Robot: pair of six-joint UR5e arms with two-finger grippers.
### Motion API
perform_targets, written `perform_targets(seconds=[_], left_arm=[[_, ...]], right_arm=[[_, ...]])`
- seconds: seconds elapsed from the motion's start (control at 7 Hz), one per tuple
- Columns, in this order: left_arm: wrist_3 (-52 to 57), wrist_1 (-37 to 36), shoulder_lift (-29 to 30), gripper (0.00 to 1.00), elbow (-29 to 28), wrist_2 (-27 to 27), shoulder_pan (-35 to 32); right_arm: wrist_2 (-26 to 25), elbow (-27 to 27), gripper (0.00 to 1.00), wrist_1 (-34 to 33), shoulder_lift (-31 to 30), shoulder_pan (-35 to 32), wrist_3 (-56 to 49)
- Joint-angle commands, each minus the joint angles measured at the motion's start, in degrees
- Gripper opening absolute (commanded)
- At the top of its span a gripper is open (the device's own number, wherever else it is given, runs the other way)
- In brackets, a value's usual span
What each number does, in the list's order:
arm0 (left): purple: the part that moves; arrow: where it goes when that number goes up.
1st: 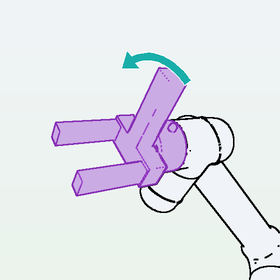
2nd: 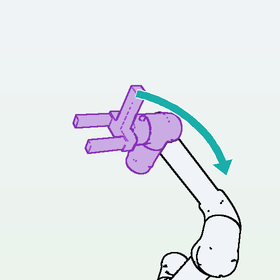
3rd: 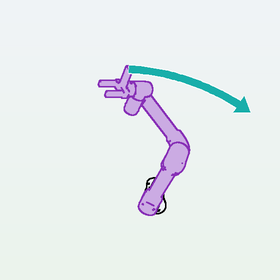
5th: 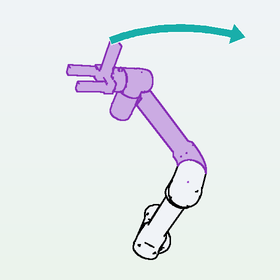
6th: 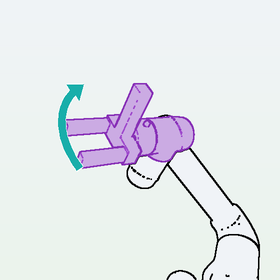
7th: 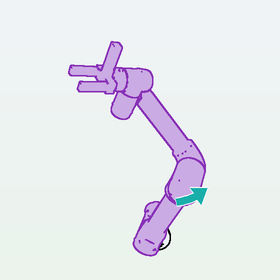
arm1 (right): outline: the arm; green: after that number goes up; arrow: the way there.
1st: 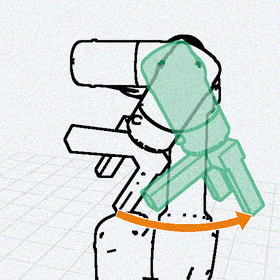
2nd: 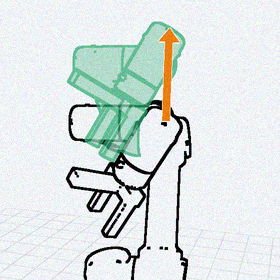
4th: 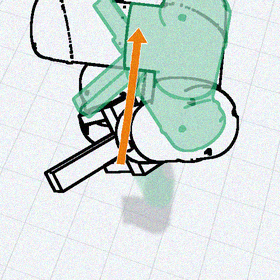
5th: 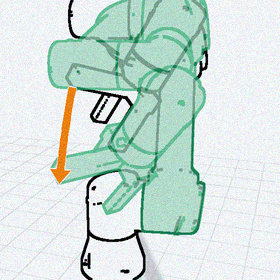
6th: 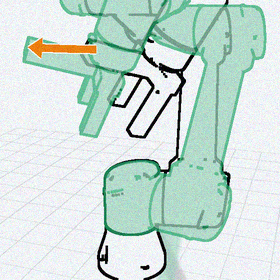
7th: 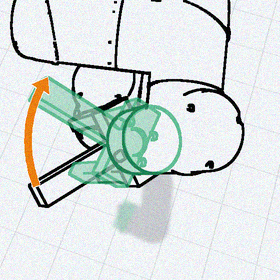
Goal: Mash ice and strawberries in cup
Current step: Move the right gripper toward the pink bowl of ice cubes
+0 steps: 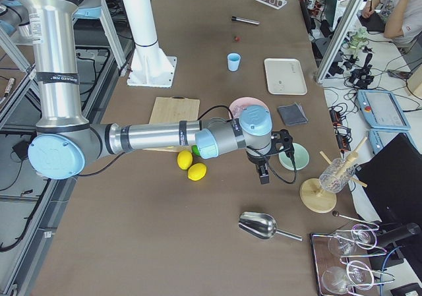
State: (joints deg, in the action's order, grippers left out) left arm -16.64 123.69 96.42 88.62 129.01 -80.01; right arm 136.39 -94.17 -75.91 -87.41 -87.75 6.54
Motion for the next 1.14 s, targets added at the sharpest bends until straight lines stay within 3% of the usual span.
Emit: perform_targets(seconds=[0.0, 0.57, 1.0], left_arm=[[-0.6, -0.2, -0.1, 0.98, 0.0, 0.1, 0.0], [-0.6, -0.4, 0.0, 0.98, 0.0, 0.3, 0.0], [-0.6, -0.1, 0.3, 0.98, 0.1, 0.2, 0.0]], right_arm=[[-0.3, -0.1, 0.99, 0.1, -0.1, 0.0, 0.4], [-1.0, -0.7, 0.99, 0.0, 1.9, 0.9, 2.4], [-5.8, -1.8, 0.99, 0.0, 10.1, 12.7, 20.8]])
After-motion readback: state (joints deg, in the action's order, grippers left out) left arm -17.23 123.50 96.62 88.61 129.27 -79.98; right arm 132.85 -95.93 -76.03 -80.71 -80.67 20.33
